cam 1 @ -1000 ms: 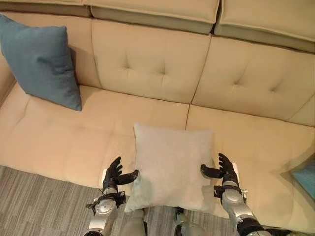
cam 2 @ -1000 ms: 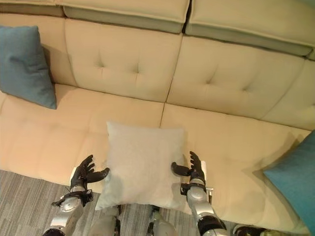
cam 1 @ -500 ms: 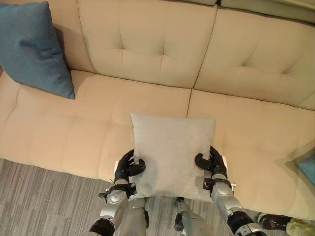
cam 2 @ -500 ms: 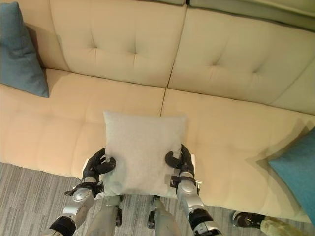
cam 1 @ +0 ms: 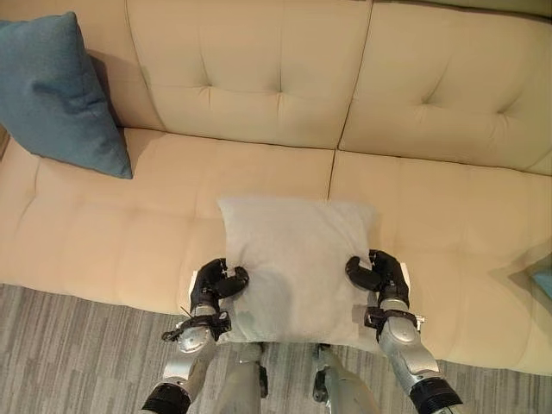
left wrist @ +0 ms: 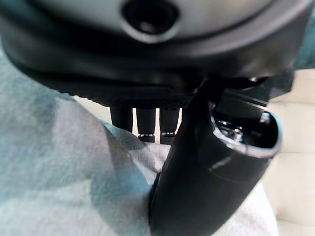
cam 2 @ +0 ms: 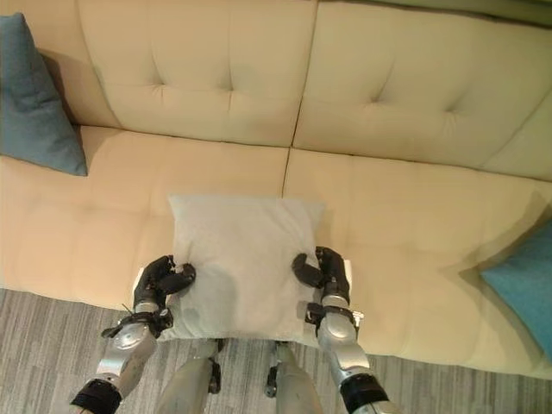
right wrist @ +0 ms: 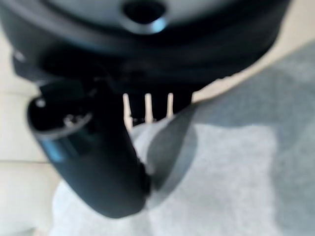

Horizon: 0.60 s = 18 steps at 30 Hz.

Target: Pick up all the scattered cushions and arrange them neatly on the sofa.

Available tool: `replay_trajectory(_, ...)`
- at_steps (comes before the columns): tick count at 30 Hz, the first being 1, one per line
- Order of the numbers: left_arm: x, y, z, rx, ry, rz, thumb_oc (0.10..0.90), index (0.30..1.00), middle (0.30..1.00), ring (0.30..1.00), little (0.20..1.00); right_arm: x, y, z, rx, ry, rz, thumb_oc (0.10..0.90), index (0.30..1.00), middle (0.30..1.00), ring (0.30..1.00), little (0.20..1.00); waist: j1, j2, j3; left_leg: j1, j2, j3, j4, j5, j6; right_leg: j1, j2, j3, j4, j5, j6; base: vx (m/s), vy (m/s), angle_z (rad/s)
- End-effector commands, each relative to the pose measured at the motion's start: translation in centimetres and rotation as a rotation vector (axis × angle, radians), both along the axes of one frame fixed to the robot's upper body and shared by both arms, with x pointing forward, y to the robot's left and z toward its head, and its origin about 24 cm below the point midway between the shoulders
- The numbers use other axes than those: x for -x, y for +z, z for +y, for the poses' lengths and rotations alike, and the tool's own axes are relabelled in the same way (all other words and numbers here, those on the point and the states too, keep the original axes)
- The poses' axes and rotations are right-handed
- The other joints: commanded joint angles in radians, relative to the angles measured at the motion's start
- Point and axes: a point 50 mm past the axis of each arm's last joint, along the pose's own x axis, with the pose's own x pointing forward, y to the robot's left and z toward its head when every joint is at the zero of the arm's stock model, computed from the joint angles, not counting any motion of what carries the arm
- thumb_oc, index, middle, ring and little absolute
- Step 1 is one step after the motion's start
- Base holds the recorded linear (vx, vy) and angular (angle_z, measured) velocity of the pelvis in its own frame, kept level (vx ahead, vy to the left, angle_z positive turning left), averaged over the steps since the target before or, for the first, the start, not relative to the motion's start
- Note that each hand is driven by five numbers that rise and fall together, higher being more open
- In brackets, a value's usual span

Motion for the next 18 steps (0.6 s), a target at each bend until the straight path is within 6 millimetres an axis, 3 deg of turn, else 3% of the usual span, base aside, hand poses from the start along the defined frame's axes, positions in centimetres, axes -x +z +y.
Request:
replay_trajectory(1, -2.4, 7.4, -3.9, 0.071, -0.145, -0.4, 0.4, 0.3, 0.3, 0.3, 0.3, -1.6, 7.5, 4.9, -0.041, 0.223, -0.416, 0.4, 0.3, 0.3, 0.3, 0.3, -0.017, -0.049, -0.056, 0.048, -0.05, 0.034, 0.001, -0.144, 0.018, 0.03, -0.074, -0.005, 0.012, -0.103, 0.086, 0.02, 0.03, -0.08)
replay_trajectory(8, -2.7, 12.5, -5.2, -0.036, -0.213, -0.64, 0.4, 0.3, 0.3, 0.3, 0.3, -1.3, 11.6, 5.0, -0.058, 0.221, -0.62, 0.4, 0.3, 0.3, 0.3, 0.3, -0.027, -0.053, -0.066, 0.06, -0.055, 0.037, 0.001, -0.155, 0.027, 0.034, -0.083, -0.001, 0.032, -0.114, 0.089, 0.03, 0.033, -0.01)
replay_trajectory(9, -3.0, 13.9, -5.4, -0.065, -0.214, -0.705, 0.4, 0.3, 0.3, 0.3, 0.3, -1.5, 12.9, 5.1, -0.045, 0.223, -0.675, 0.4, 0.3, 0.3, 0.3, 0.3, -0.028, -0.058, -0.066, 0.053, -0.059, 0.039, 0.011, -0.159, 0.031, 0.026, -0.086, 0.003, 0.042, -0.116, 0.089, 0.01, 0.032, -0.02)
replay_trajectory(12, -3.3, 15.2, -5.7, -0.089, -0.21, -0.759, 0.4, 0.3, 0.3, 0.3, 0.3, -1.9, 14.2, 5.2, -0.013, 0.224, -0.726, 0.4, 0.3, 0.3, 0.3, 0.3, -0.027, -0.066, -0.066, 0.031, -0.06, 0.044, 0.044, -0.17, 0.033, 0.014, -0.092, 0.007, 0.052, -0.117, 0.089, 0.0, 0.023, -0.09)
replay_trajectory(15, -4.7, 18.0, -6.1, -0.137, -0.181, -0.852, 0.4, 0.3, 0.3, 0.3, 0.3, -3.1, 17.5, 6.2, 0.021, 0.221, -0.843, 0.4, 0.3, 0.3, 0.3, 0.3, -0.023, -0.081, -0.066, -0.037, -0.062, 0.049, 0.126, -0.195, 0.036, -0.027, -0.102, 0.018, 0.076, -0.114, 0.088, -0.02, 0.026, -0.16)
replay_trajectory(16, -6.4, 20.9, -6.1, -0.214, -0.133, -0.931, 0.4, 0.3, 0.3, 0.3, 0.3, -4.4, 20.6, 7.0, 0.055, 0.218, -0.93, 0.4, 0.3, 0.3, 0.3, 0.3, -0.024, -0.086, -0.069, -0.082, -0.063, 0.052, 0.162, -0.206, 0.035, -0.066, -0.104, 0.03, 0.096, -0.112, 0.088, -0.01, 0.05, -0.19)
replay_trajectory(18, -8.0, 24.5, -6.0, -0.301, -0.091, -1.017, 0.4, 0.3, 0.3, 0.3, 0.3, -5.6, 24.1, 7.5, 0.138, 0.193, -1.017, 0.4, 0.3, 0.3, 0.3, 0.3, -0.023, -0.085, -0.072, -0.115, -0.064, 0.052, 0.179, -0.208, 0.034, -0.101, -0.106, 0.036, 0.11, -0.11, 0.088, 0.03, 0.064, -0.18)
